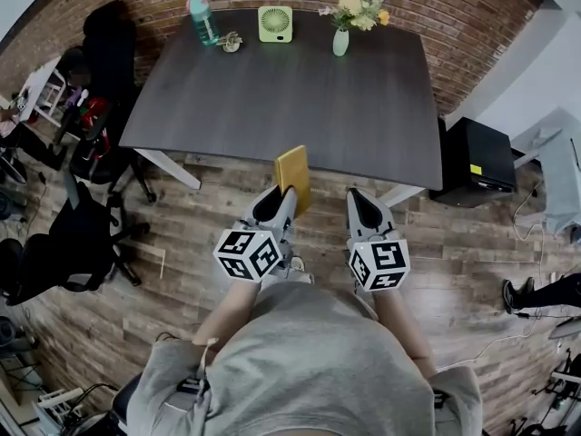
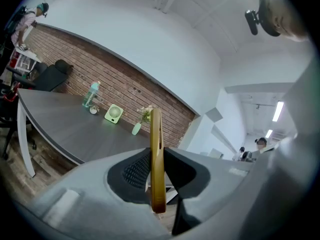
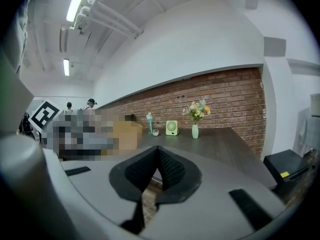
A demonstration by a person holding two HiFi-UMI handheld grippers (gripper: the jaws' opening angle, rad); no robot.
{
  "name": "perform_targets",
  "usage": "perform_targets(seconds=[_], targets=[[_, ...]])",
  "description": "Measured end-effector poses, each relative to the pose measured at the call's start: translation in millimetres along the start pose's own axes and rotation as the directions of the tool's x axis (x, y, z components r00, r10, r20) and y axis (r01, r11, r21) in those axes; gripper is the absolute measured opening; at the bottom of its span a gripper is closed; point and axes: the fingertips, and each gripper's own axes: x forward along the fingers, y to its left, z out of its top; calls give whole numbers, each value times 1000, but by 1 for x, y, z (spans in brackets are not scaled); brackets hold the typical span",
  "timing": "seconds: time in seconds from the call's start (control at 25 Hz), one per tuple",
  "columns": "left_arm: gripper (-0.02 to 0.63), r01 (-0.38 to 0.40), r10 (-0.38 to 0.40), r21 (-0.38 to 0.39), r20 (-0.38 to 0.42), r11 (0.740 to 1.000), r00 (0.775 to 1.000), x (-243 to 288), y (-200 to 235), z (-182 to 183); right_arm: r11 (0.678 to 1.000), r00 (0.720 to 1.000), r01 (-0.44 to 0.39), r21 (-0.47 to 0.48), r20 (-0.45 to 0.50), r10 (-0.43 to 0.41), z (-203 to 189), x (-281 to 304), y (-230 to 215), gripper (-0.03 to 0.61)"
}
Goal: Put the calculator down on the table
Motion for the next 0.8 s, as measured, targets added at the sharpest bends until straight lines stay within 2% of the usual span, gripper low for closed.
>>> perform_targets(seconds=[0.8], targets=[[87, 32, -32, -11, -36, 999, 999, 56, 61, 26, 999, 999, 35, -18, -11, -35, 9, 82, -7, 2]])
